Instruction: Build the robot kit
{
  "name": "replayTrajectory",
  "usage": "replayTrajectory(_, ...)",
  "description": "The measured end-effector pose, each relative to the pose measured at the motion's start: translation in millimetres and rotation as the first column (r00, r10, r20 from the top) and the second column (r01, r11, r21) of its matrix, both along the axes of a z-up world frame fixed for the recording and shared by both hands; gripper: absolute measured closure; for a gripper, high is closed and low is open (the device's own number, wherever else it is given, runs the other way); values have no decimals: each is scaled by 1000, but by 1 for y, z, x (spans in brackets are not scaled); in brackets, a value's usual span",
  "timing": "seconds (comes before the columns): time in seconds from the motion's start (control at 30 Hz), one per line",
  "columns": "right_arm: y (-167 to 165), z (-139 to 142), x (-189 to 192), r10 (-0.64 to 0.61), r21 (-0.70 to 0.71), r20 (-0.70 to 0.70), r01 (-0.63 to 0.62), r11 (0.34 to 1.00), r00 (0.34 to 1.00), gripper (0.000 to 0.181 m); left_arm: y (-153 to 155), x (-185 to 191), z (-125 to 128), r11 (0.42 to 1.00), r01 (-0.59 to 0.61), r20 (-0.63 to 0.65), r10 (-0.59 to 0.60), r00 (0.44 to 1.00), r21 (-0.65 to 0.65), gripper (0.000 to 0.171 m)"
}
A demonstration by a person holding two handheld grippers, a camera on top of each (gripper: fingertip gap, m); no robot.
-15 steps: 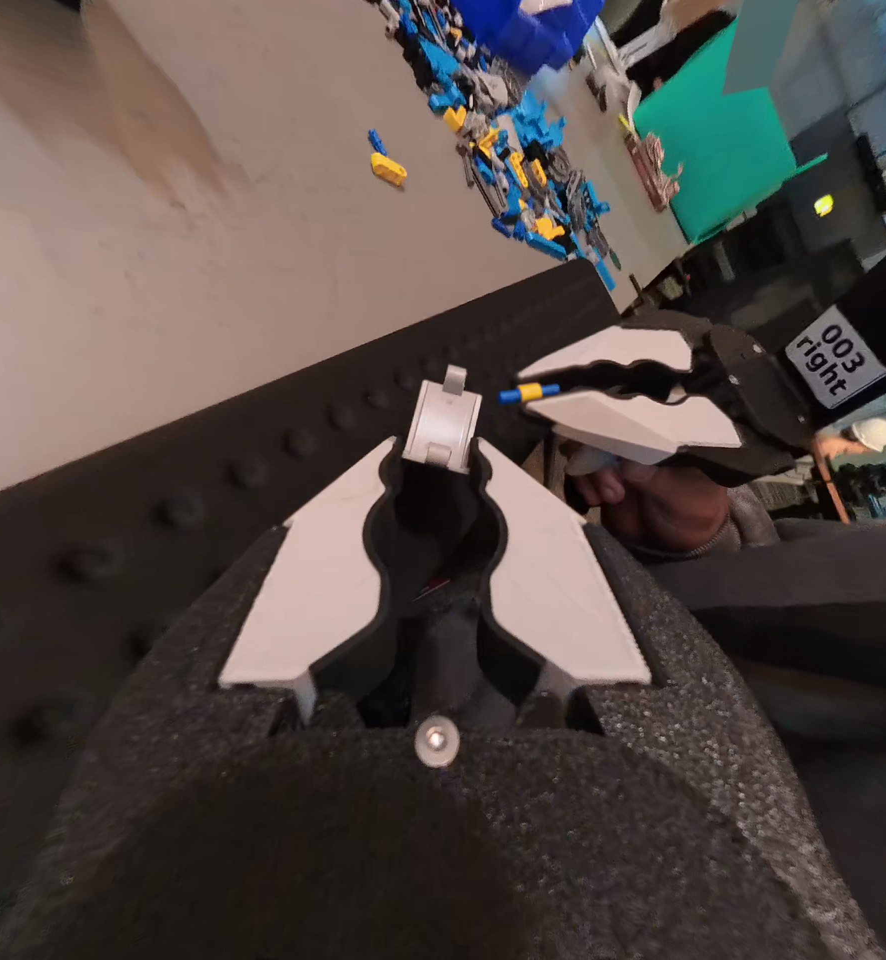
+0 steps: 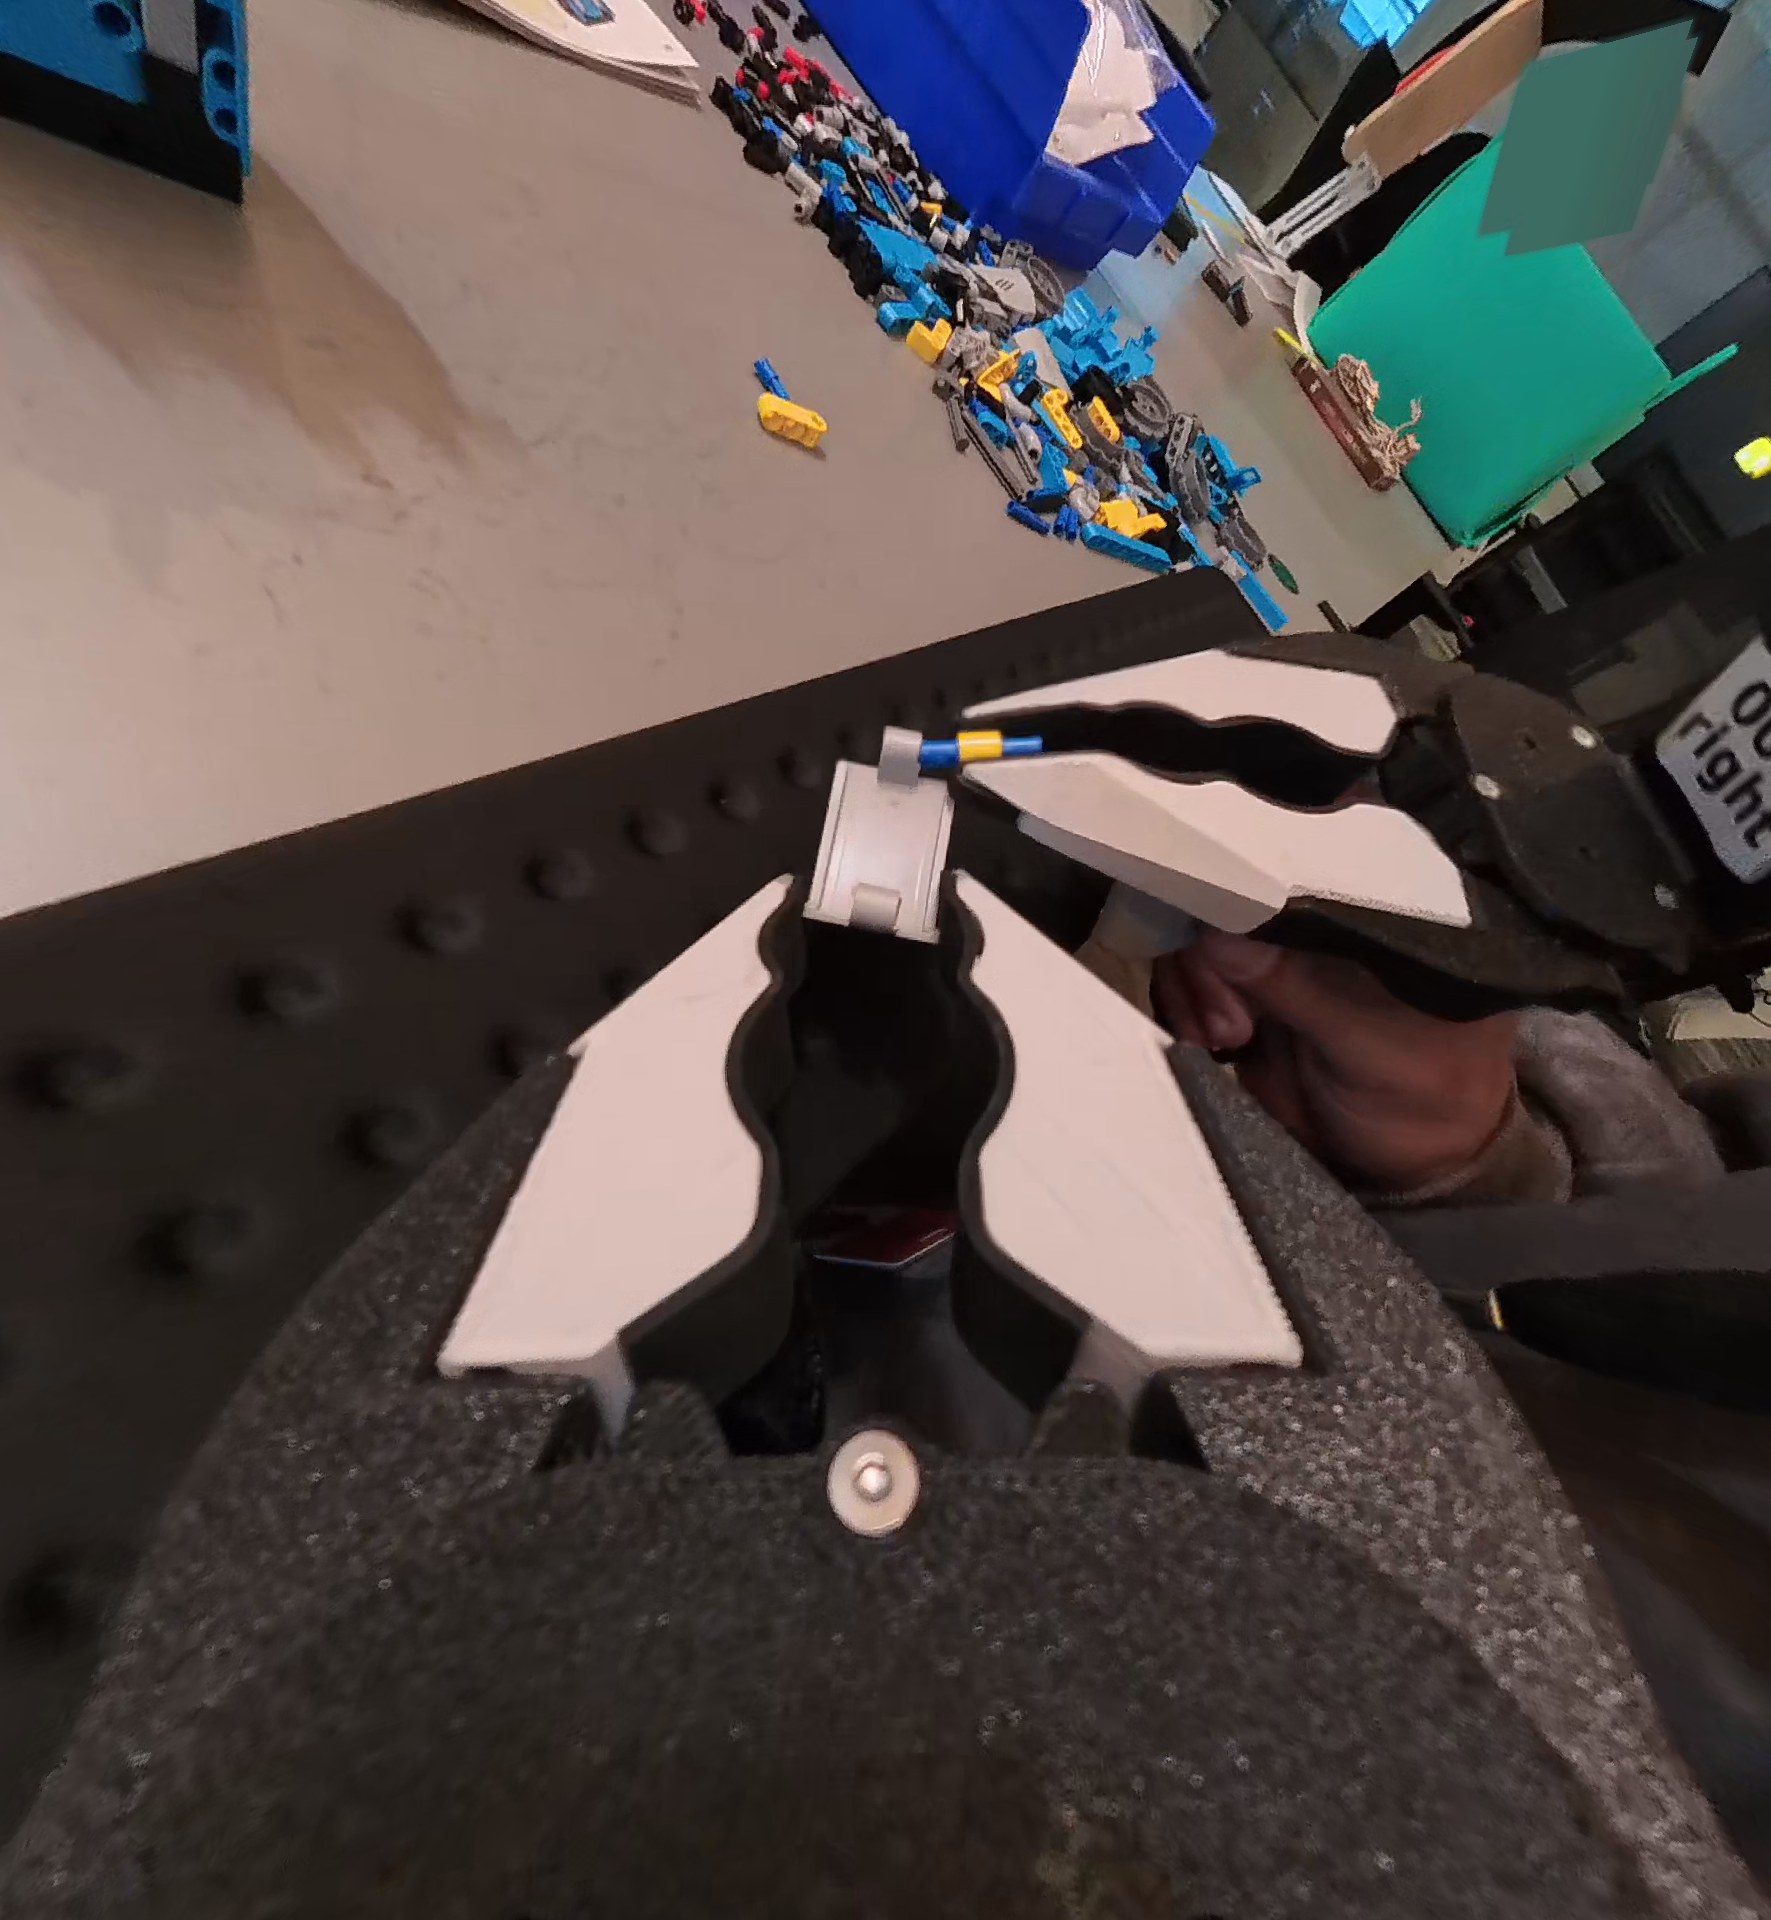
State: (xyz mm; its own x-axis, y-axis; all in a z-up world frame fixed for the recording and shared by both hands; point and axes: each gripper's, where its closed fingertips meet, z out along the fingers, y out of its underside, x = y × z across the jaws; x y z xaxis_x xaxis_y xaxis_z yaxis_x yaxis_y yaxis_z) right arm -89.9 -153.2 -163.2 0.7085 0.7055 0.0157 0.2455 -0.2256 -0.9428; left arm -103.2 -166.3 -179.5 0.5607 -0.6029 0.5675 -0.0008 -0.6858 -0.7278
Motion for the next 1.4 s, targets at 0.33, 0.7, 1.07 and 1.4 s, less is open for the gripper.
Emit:
replayTrajectory(0.33, 9, -16, -4, -10, -131, -93, -2, 991, 996, 174, 3, -2, -9, 998, -38, -101, 43, 994, 50, 147)
replayTrajectory(0.7, 19, -28, -10, 206, -357, 47, -176, 917, 977, 174, 7, -4, -14, 998, -56, -128, 57, 990, 11, 146)
replayTrajectory(1.07, 16, -37, -20, 271, -486, -44, -258, 835, 962, 174, -6, -2, -15, 997, 79, -113, -79, 990, -11, 171)
replayTrajectory(1.4, 14, -26, -19, 269, -525, -201, -335, 782, 942, 174, 15, -26, -4, 859, 485, -362, -405, 840, 163, 151)
